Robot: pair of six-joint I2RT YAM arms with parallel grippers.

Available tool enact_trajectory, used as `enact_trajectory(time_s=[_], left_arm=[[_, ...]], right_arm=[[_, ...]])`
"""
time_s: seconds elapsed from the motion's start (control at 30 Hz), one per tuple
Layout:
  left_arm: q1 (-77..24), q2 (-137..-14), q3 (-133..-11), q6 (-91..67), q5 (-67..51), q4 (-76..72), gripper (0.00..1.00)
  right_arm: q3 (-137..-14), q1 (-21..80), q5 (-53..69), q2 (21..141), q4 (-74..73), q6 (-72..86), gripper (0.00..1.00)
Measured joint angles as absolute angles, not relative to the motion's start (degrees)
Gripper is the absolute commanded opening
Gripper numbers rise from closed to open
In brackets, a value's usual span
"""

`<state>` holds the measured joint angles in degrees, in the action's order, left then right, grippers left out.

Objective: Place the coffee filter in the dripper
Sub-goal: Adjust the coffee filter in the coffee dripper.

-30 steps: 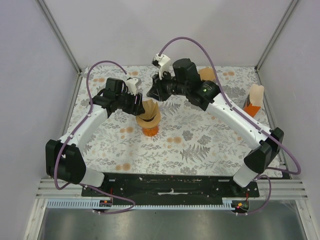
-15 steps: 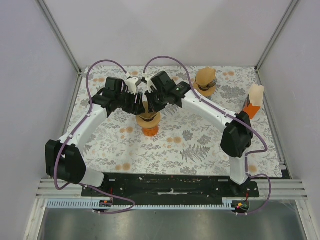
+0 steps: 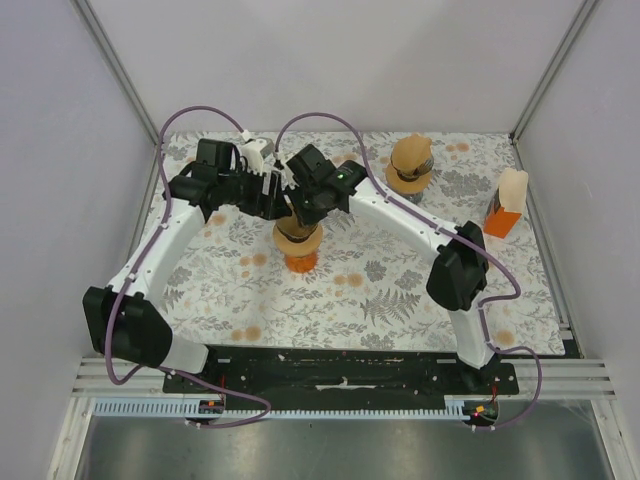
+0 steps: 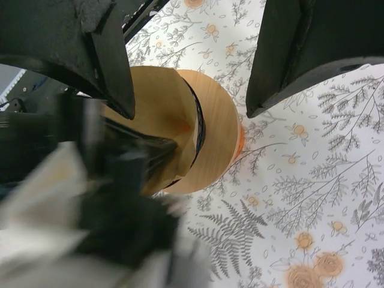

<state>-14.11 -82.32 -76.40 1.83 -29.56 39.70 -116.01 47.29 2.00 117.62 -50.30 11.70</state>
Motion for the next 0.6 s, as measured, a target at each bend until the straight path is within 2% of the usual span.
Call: enact_trajectory(time_s=[0.17, 0.4, 0.6], left_arm=[[-13.21, -81.91, -78.24, 1.52, -32.14, 40.99, 0.8], [-9.63, -80.82, -76.07, -3.75, -33.06, 39.81, 0.67], [-9.54, -80.29, -71.02, -10.33, -34.57, 37.21, 0.67]], right_arm=[[-115.98, 47.9, 1.43, 119.61, -51.75, 11.31, 0.0], [-116.53, 48.27, 1.15, 120.44, -53.15, 10.74, 0.0], [-119.42, 49.21, 0.12, 123.02, -54.81, 10.15, 0.0]])
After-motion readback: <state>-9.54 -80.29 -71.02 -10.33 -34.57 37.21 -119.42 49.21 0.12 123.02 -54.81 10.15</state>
